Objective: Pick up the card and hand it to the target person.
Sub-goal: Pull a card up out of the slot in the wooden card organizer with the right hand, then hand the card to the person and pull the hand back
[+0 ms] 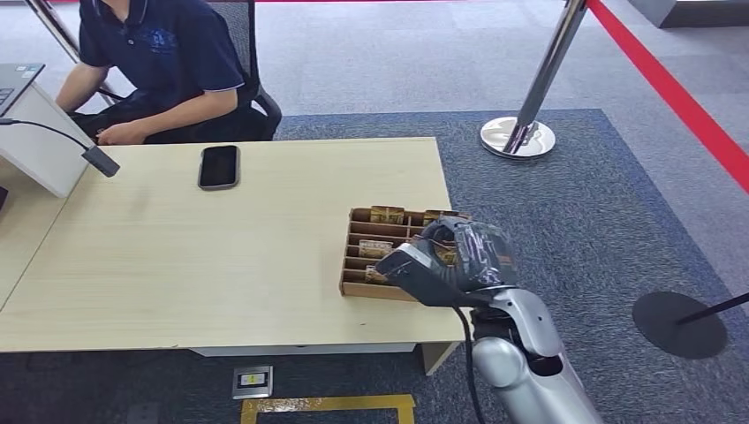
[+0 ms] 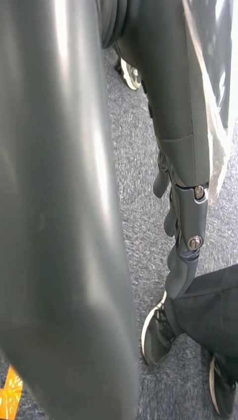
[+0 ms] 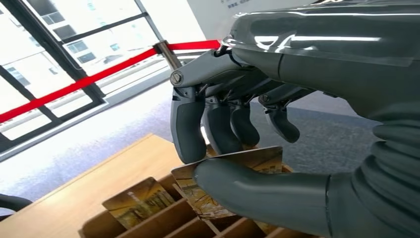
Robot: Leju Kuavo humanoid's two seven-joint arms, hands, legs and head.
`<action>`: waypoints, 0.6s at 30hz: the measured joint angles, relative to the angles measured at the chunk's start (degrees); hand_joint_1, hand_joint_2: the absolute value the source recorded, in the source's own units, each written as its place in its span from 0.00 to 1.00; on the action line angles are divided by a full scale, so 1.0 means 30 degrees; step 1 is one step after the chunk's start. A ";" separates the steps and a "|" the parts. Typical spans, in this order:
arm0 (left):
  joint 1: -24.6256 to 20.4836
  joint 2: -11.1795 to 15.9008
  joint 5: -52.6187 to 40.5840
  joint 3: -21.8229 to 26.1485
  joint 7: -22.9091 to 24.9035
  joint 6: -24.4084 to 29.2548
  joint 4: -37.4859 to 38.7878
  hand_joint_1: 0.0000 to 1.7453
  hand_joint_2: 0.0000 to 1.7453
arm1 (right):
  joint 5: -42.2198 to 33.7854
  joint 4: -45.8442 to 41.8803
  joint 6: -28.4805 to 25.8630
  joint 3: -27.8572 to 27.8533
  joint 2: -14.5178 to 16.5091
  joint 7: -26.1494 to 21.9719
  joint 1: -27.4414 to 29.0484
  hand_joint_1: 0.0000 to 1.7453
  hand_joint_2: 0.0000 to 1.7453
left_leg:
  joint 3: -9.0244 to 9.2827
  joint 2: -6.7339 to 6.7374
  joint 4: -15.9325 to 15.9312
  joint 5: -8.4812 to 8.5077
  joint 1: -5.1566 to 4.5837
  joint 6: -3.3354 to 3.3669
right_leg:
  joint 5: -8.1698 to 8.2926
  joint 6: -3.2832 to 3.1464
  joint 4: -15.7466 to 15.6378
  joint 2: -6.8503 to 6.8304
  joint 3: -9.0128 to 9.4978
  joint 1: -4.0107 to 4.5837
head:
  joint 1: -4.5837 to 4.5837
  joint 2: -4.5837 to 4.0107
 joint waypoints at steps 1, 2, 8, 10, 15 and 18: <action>-0.0010 -0.0001 -0.0030 -0.0030 0.0009 0.0002 0.0007 0.00 0.00 | -0.0149 0.0377 0.0009 0.0175 0.0125 -0.0031 -0.0508 0.75 1.00 | 0.0000 0.0011 0.0001 -0.0002 0.0001 -0.0002 | 0.0001 -0.0001 0.0003 0.0010 -0.0004 0.0001 | 0.0000 0.0000; -0.0016 0.0000 -0.0061 -0.0063 0.0025 0.0005 0.0011 0.00 0.00 | -0.0283 0.0756 0.0002 0.0326 0.0246 -0.0044 -0.0990 0.75 1.00 | 0.0000 0.0019 0.0001 -0.0003 0.0001 -0.0002 | 0.0002 -0.0002 0.0004 0.0018 -0.0006 0.0001 | 0.0000 0.0000; -0.0060 0.0017 -0.0294 -0.0314 -0.0009 -0.0013 0.0034 0.00 0.00 | -0.0992 0.3871 -0.0131 0.1000 0.1285 0.0037 -0.4370 0.78 1.00 | 0.0006 0.0049 0.0002 -0.0003 -0.0001 -0.0004 | 0.0008 -0.0003 0.0015 0.0048 -0.0013 -0.0001 | 0.0000 0.0000; -0.0078 0.0035 -0.0381 -0.0406 -0.0049 -0.0020 0.0042 0.00 0.00 | -0.1030 0.5081 -0.0265 0.1137 0.1770 0.0266 -0.5612 0.79 1.00 | 0.0011 0.0060 0.0000 0.0001 -0.0004 -0.0001 | 0.0014 -0.0004 0.0019 0.0064 -0.0014 -0.0004 | 0.0000 0.0000; -0.0134 0.0062 -0.0557 -0.0604 0.0000 -0.0070 0.0047 0.00 0.00 | -0.1144 0.7256 -0.0316 0.1203 0.2769 0.0630 -0.7884 0.78 1.00 | 0.0001 0.0053 0.0009 -0.0002 -0.0002 -0.0003 | 0.0006 -0.0004 0.0032 0.0055 -0.0019 -0.0001 | 0.0000 0.0000; -0.0150 0.0066 -0.0618 -0.0658 0.0121 -0.0065 0.0056 0.00 0.00 | -0.1109 0.8130 -0.0413 0.1218 0.3235 0.0780 -0.8675 0.77 1.00 | 0.0008 0.0031 0.0003 0.0000 -0.0002 -0.0004 | -0.0002 -0.0004 0.0029 0.0026 -0.0005 -0.0001 | 0.0000 0.0000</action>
